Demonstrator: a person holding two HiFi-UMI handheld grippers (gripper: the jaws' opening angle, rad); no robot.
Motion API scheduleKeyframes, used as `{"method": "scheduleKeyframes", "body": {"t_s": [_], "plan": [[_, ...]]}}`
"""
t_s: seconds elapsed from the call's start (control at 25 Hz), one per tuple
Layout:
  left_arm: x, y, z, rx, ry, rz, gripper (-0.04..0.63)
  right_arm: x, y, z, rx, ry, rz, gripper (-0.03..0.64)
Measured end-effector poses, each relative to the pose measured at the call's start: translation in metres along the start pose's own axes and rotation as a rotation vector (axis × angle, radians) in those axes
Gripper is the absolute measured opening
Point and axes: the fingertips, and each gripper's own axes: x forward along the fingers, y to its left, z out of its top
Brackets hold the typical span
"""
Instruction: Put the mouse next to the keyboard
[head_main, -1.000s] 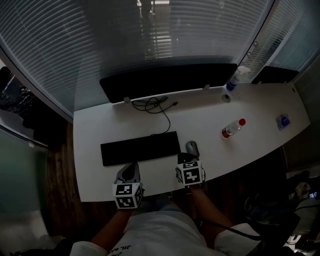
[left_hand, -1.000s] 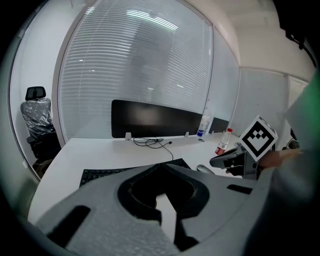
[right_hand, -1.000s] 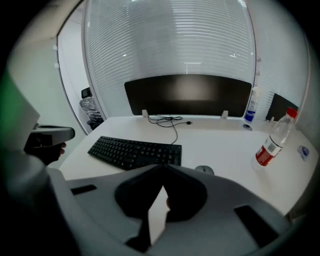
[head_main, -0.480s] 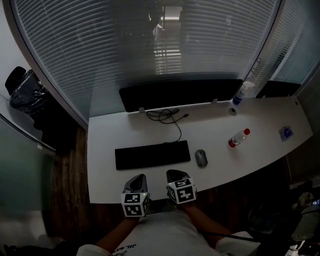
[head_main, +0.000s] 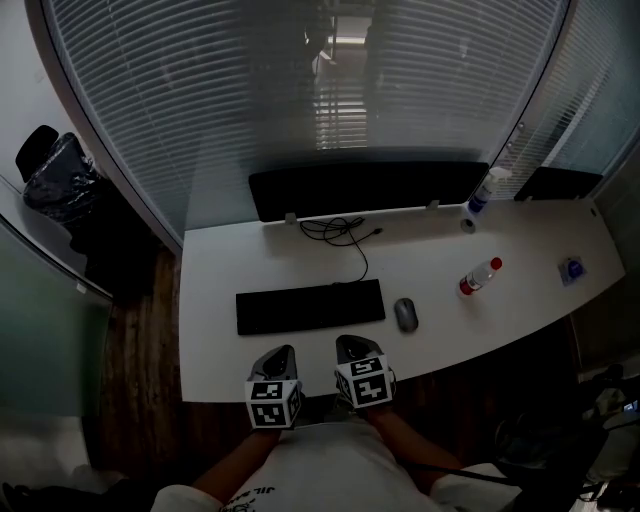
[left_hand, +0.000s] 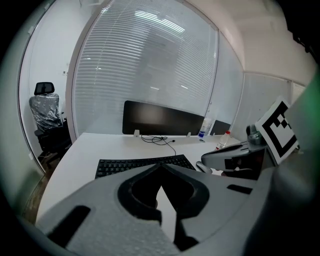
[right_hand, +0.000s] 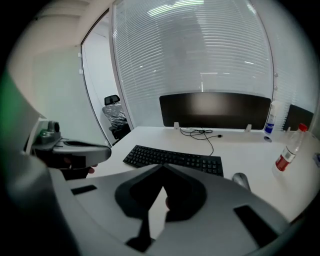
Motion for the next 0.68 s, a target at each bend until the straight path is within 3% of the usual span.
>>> {"method": "scheduleKeyframes", "body": {"t_s": [0.68], "plan": [[-0.01, 0.005, -0.01, -0.025, 0.021, 0.002, 0.006, -0.003, 0.013, -0.005, -0.014, 0.01, 0.022, 0.003]]}}
